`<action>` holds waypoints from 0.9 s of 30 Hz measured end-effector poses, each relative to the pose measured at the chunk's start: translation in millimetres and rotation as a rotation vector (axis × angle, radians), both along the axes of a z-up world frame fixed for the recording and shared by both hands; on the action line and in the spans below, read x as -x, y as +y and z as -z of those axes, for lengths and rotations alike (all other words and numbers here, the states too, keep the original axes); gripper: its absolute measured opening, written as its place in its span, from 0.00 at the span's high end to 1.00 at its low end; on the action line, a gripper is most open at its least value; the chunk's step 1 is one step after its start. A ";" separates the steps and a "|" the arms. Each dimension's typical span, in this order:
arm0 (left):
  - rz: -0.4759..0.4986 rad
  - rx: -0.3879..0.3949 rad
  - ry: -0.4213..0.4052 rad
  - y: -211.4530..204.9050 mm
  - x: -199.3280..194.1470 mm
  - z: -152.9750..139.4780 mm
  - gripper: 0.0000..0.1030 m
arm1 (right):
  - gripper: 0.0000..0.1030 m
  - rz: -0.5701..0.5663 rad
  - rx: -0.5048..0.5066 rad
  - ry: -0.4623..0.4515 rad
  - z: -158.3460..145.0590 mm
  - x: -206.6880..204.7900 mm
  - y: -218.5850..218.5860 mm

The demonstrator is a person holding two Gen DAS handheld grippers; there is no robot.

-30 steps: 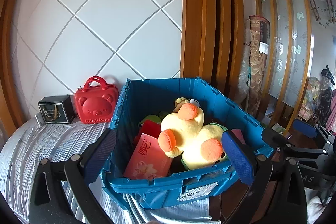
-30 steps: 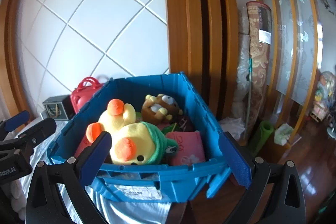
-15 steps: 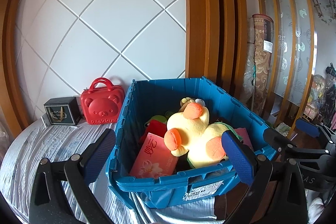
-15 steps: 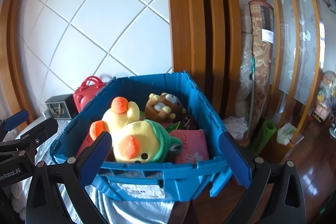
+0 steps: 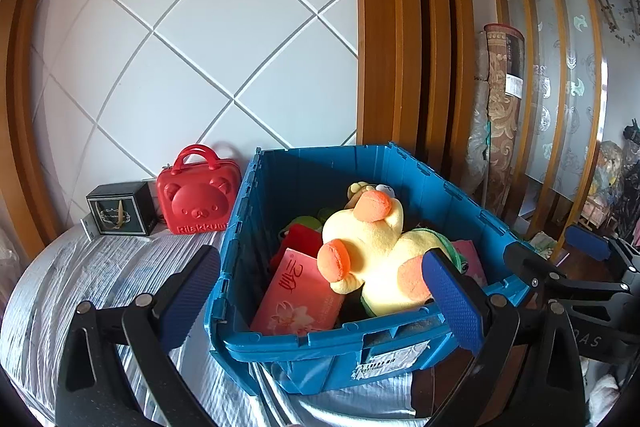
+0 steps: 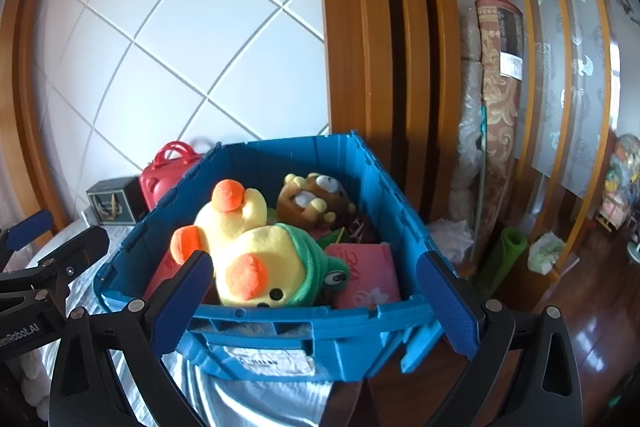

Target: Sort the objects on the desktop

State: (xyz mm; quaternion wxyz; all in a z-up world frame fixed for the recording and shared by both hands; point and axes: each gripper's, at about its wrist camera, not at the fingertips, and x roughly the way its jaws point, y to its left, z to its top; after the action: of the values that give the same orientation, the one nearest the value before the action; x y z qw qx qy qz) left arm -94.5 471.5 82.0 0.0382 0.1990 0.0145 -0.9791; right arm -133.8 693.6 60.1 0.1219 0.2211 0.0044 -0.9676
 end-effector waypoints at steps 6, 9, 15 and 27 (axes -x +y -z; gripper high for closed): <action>-0.007 -0.003 -0.008 -2.0 1.8 2.1 0.01 | 0.00 -0.001 -0.001 -0.004 1.1 1.9 -0.7; -0.007 -0.002 -0.012 -2.1 2.6 3.3 0.01 | 0.00 -0.004 -0.001 -0.007 1.6 2.8 -1.6; -0.001 -0.014 -0.021 -2.9 5.9 5.5 0.01 | 0.00 -0.007 -0.003 -0.014 4.3 6.4 -2.5; 0.005 -0.009 -0.026 0.5 7.8 8.0 0.01 | 0.00 -0.003 -0.002 -0.024 6.8 9.4 -1.1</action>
State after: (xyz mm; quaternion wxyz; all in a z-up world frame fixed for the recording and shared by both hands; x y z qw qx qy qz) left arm -102.3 472.0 74.0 0.0348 0.2118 0.0178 -0.9765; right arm -143.2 692.5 53.3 0.1230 0.2326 0.0043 -0.9648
